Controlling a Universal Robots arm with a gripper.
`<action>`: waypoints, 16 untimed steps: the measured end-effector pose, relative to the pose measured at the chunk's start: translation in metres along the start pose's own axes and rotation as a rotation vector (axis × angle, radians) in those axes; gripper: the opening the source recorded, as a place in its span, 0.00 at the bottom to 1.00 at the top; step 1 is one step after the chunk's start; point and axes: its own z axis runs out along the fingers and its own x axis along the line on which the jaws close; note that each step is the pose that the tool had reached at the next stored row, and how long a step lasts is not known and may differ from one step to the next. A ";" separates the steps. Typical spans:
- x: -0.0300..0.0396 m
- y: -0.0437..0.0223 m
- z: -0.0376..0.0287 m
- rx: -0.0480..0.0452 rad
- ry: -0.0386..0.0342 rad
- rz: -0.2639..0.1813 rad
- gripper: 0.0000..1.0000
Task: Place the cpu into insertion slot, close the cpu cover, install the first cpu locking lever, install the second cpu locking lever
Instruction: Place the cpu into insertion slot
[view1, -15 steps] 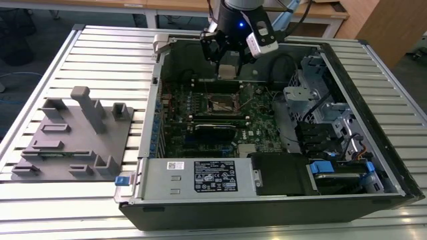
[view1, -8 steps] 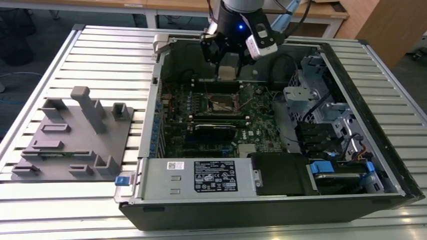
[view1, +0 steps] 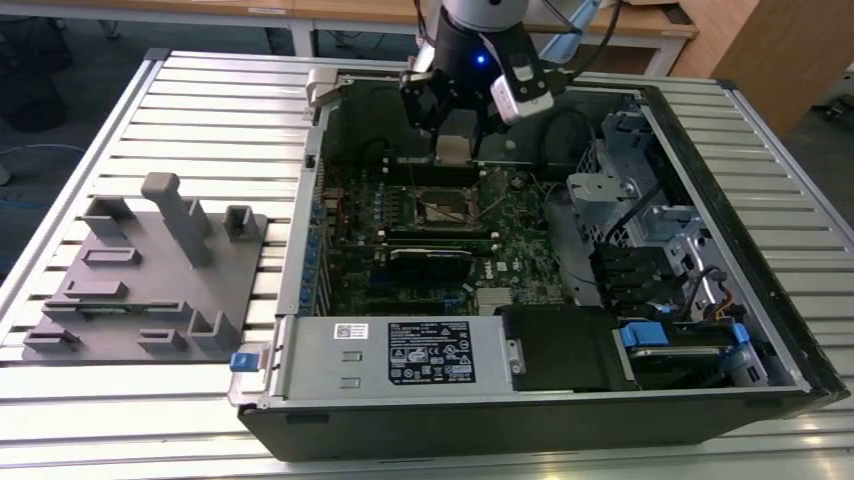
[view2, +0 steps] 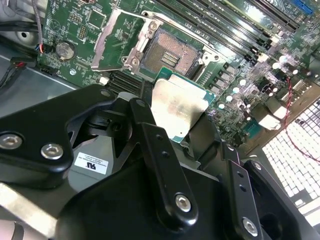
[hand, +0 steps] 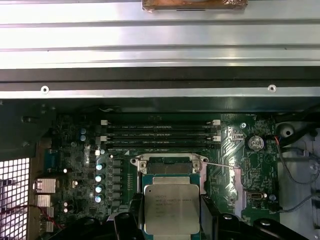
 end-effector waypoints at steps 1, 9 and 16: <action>0.0000 -0.0001 0.0006 0.0000 0.0000 0.000 0.54; -0.0001 -0.0007 0.0076 0.0000 0.0000 0.000 0.54; -0.0002 -0.0009 0.0105 0.0001 0.0000 0.000 0.54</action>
